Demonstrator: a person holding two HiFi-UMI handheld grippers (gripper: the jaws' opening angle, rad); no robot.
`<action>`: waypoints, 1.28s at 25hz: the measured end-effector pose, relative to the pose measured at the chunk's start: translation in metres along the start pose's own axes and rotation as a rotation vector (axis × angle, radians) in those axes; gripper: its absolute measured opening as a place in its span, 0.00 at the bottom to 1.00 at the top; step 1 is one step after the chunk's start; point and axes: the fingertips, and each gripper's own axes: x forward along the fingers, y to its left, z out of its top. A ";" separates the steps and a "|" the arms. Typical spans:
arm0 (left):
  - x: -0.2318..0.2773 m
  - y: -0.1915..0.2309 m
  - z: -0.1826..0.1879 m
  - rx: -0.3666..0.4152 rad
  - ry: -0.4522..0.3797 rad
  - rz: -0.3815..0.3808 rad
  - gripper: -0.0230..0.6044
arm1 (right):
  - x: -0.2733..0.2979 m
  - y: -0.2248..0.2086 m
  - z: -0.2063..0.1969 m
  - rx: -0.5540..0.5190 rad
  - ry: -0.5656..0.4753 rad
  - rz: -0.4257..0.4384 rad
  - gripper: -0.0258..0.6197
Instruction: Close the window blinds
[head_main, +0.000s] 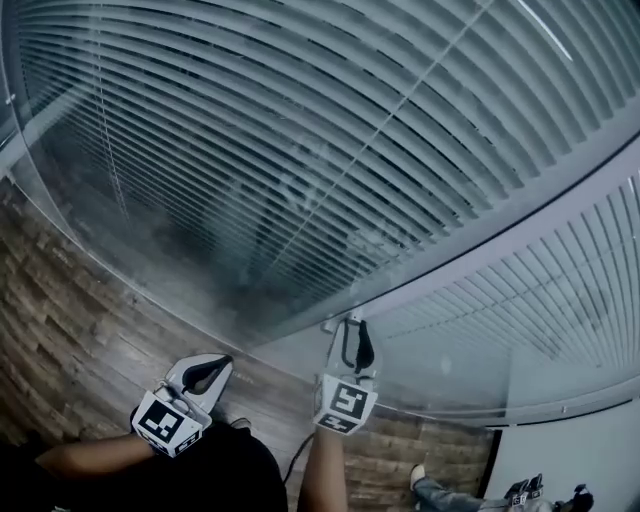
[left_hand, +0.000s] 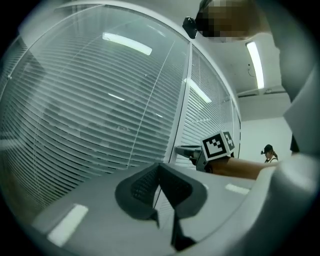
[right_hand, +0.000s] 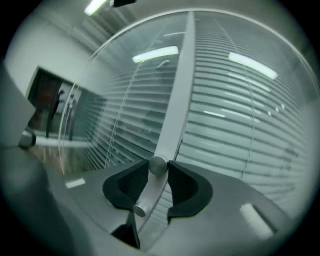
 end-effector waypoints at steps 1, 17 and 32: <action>-0.001 0.001 0.000 -0.001 0.002 0.002 0.04 | 0.000 0.002 0.000 -0.122 0.017 -0.015 0.24; -0.014 -0.008 -0.007 -0.016 0.015 0.005 0.04 | -0.008 0.009 0.006 0.087 -0.033 0.069 0.34; -0.024 -0.004 -0.008 -0.019 0.007 0.039 0.04 | 0.002 -0.005 0.000 0.132 -0.014 0.008 0.23</action>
